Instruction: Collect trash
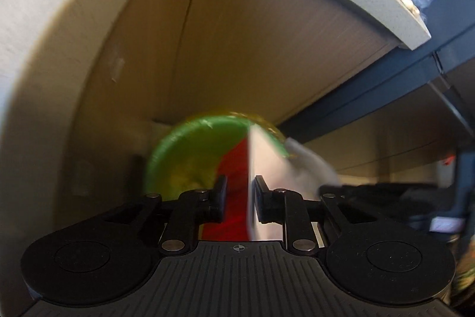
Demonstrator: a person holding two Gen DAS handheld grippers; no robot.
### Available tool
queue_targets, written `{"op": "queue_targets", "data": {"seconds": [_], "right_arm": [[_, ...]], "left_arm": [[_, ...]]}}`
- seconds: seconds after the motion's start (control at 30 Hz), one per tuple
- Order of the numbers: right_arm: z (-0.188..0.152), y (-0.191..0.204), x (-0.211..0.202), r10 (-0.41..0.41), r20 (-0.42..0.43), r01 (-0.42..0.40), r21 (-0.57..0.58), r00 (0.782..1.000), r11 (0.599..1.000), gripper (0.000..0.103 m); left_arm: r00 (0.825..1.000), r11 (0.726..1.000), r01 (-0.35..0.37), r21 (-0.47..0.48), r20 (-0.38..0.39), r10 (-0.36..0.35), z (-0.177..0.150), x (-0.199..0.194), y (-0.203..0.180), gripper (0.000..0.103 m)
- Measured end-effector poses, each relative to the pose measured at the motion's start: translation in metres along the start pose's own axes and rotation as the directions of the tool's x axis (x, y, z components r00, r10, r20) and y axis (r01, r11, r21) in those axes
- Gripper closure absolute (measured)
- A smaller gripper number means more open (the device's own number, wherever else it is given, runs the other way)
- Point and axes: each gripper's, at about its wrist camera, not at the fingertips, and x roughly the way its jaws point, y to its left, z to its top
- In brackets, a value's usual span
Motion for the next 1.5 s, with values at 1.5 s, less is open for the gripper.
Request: {"op": "queue_targets", "data": {"seconds": [1.5], "right_arm": [[0.113, 0.328, -0.120, 0.470, 0.204, -0.234, -0.659, 0.859, 0.715, 0.085]], "left_arm": [[0.700, 0.867, -0.020, -0.499, 0.612, 0.368, -0.041, -0.241, 0.199, 0.083]]}}
